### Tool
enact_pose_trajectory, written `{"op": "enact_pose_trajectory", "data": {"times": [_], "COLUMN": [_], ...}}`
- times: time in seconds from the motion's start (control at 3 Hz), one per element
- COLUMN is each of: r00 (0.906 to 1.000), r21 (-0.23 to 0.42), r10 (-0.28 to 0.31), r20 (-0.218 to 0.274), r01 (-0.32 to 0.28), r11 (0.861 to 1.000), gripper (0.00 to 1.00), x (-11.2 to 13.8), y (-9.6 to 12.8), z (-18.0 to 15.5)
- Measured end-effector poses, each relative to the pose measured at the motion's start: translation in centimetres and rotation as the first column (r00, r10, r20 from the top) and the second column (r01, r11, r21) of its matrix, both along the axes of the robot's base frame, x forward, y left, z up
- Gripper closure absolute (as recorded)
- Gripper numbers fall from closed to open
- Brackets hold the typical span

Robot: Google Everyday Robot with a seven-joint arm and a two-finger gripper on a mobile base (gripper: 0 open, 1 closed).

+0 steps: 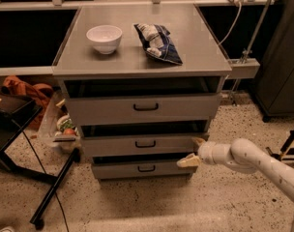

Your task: Close middle drawer

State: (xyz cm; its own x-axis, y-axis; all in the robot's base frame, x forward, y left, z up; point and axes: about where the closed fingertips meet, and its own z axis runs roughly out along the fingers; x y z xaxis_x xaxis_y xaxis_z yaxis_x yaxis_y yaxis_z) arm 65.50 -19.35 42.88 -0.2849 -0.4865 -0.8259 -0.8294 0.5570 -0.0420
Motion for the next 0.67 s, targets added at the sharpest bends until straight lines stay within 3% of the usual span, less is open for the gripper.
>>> {"op": "enact_pose_trajectory", "data": {"times": [0.33,0.67], "r00": [1.0,0.9998], "r21": [0.016,0.03], "r10": [-0.005,0.0], "r20": [0.008,0.021], "r01": [0.005,0.0], "r11": [1.0,1.0], "gripper": [0.0,0.0], "x": [-0.1,-1.6], "y": [-0.2,-0.5], "z": [0.0,1.3]}}
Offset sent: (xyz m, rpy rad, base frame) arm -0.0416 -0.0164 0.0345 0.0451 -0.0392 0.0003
